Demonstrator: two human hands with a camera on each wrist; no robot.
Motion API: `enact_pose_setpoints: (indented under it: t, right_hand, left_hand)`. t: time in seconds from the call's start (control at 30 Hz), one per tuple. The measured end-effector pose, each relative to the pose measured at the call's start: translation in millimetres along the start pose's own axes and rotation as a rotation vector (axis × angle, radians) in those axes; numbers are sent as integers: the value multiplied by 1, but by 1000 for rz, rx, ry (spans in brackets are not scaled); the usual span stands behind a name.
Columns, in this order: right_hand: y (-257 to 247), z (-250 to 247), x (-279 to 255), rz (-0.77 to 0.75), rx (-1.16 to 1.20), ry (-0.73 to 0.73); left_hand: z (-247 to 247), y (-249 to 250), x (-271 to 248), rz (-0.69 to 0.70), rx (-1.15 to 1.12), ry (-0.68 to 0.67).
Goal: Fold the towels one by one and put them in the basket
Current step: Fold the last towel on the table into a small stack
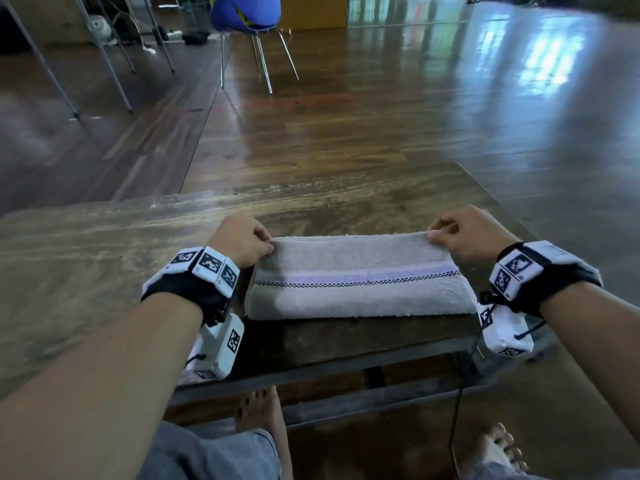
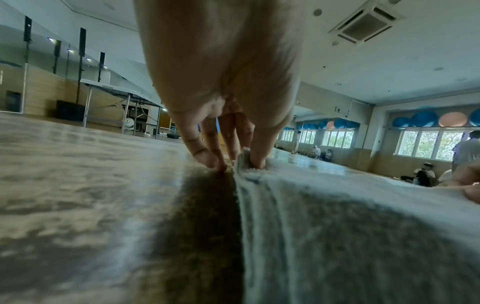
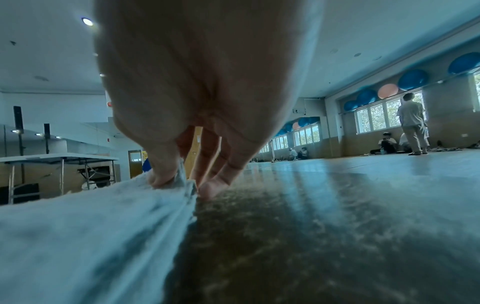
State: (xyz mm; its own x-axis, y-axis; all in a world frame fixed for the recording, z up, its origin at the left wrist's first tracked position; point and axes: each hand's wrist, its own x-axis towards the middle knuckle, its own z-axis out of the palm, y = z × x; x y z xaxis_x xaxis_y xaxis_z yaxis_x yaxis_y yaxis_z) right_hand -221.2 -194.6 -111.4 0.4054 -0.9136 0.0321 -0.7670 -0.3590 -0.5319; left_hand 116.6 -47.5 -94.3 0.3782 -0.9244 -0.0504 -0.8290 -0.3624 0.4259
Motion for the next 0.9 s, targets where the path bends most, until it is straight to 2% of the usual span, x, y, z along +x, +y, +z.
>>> enact_pose_setpoints:
  t: [0.17,0.23,0.33,0.43,0.5,0.53,0.6,0.63,0.73,0.77,0.83,0.9]
  right_hand:
    - [-4,-2,-3,13,-17,17]
    - [-10,-8,-4,26,14,82]
    - [-23,-23,-2,7,57,300]
    - [-37,-45,0,-97,137,563]
    - [-41,-55,-3,-191,254,662]
    - [-41,-58,-6,-231,285,683]
    - [-33,-56,-14,-255,271,641]
    - [-27,-53,-17,-225,259,567]
    - [-5,-34,-29,-63,154,215]
    - [2,-28,-32,-28,95,138]
    - [12,-17,-37,23,16,96]
    - [13,-9,-37,72,-22,97]
  left_hand:
    - [-3,0,0,22,11,-12]
    - [-7,5,-2,59,-7,59]
    - [-21,18,-7,168,-78,319]
    - [-40,32,-12,301,-134,619]
    - [-48,36,-16,389,-170,748]
    - [-50,35,-19,414,-182,769]
    - [-47,31,-23,414,-190,726]
    - [-43,27,-25,400,-181,669]
    - [-24,14,-29,277,-93,324]
    - [-17,9,-28,216,-59,205]
    - [-4,1,-26,74,-63,82]
    - [1,-1,-22,-45,-75,79]
